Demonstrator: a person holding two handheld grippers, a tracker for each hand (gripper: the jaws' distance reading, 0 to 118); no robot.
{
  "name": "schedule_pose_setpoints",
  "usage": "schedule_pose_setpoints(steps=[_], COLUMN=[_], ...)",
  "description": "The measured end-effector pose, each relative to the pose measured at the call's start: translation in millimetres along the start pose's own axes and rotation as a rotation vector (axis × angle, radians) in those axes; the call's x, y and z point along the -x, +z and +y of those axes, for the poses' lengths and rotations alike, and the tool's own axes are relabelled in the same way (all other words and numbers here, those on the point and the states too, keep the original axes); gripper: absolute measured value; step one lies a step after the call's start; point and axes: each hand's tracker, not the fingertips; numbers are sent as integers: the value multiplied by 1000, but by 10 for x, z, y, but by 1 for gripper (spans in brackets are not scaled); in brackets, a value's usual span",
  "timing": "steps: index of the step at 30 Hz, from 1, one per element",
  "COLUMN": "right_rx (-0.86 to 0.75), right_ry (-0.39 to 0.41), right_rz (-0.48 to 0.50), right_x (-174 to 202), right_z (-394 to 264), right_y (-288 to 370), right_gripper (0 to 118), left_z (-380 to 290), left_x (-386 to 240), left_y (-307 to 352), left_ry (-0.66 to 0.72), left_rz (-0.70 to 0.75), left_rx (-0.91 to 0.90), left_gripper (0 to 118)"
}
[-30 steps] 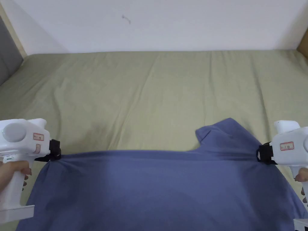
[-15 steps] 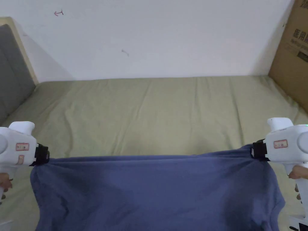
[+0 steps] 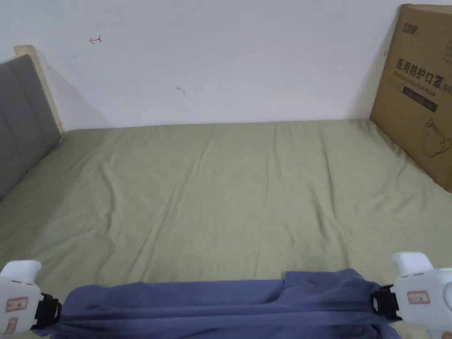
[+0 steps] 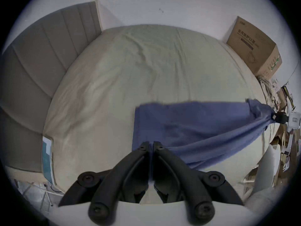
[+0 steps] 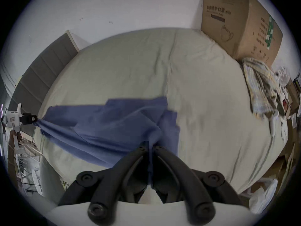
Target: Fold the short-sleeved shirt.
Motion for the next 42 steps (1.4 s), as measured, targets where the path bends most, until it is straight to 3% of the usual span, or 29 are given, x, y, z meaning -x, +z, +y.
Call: schedule_pose_setpoints(steps=[5,7,9,11,17,21,23,24,25,26,27,28,29,30,34,37,42], right_rx=[49,46,40,28,-67,-190,-242,-263,-285,-307,-322,-359,-390,-367,-469,-483,-545], right_ry=[-52,-102,-124,-117,30,15,12,21,40,60,79,74,60,78,11,57,6], right_rz=[-2,-4,-5,-3,-160,-142,-113,-102,-98,-99,-115,-147,-170,-147,-81,-105,-64], right_x=[-62,-95,-99,-81,156,381,525,604,695,788,887,976,1039,1086,1235,1317,1340], right_z=[-295,-343,-341,-344,-223,-36,49,80,95,96,86,60,32,22,-42,-28,-2], right_y=[-243,-295,-262,-198,92,310,384,407,416,417,403,381,361,336,385,393,485], right_gripper=[6,17,44,64,65,65,65,65,63,50,13,2,2,2,2,1,1], left_z=[-257,-298,-324,-338,-273,-194,-179,-165,-162,-176,-192,-222,-244,-279,-387,-456,-506], left_x=[-8,37,53,122,251,182,-7,-47,-91,-159,-205,-233,-257,-287,-291,-137,73], left_y=[-214,-294,-302,-283,15,219,403,449,500,558,578,579,588,581,523,498,468], left_ry=[20,23,9,13,132,171,174,172,169,155,149,149,150,140,120,200,257], left_rz=[10,28,92,108,27,-39,-78,-103,-136,-166,-196,-193,-208,-229,-193,-203,-225], left_rx=[66,78,77,67,-32,-107,-122,-132,-152,-162,-164,-168,-170,-146,-117,-123,-138], left_gripper=[7,33,65,79,86,86,85,80,67,40,0,0,0,0,0,0,0])
